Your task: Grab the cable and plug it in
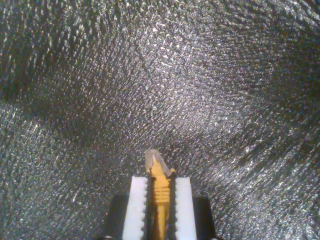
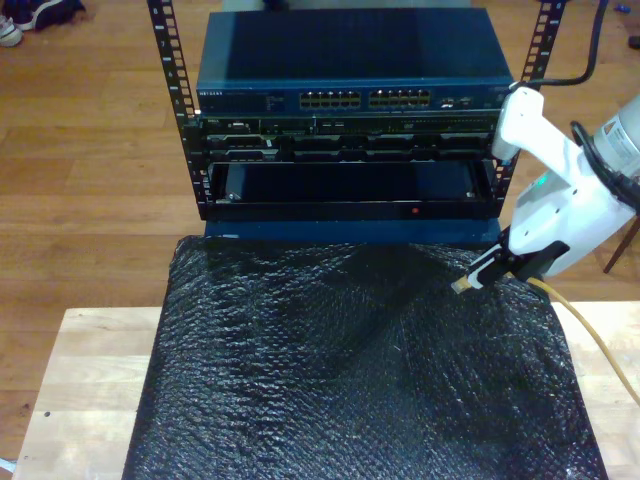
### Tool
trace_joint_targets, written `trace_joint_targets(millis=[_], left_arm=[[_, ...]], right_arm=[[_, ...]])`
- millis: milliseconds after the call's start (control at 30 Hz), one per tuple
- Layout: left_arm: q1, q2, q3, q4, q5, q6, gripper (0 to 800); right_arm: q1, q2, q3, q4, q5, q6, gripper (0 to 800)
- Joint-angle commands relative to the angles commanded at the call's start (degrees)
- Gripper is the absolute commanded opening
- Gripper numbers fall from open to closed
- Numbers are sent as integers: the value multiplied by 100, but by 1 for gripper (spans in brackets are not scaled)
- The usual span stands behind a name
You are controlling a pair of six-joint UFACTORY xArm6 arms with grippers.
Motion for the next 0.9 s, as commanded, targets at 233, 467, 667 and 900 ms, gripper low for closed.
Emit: trace_joint_targets(millis=[233, 467, 667, 900], left_arm=[[9, -255, 316, 0, -448, 185, 798], [422, -343, 484, -9, -949, 686, 798], [958, -343, 695, -35, -1530, 1213, 798], [1222, -352, 1134, -53, -2391, 1336, 799]], right_arm=[[0, -9, 0, 0, 0, 0, 0], [9, -9, 35, 0, 0, 0, 0], [9, -9, 35, 0, 0, 0, 0], [9, -9, 26, 9, 0, -9, 0]])
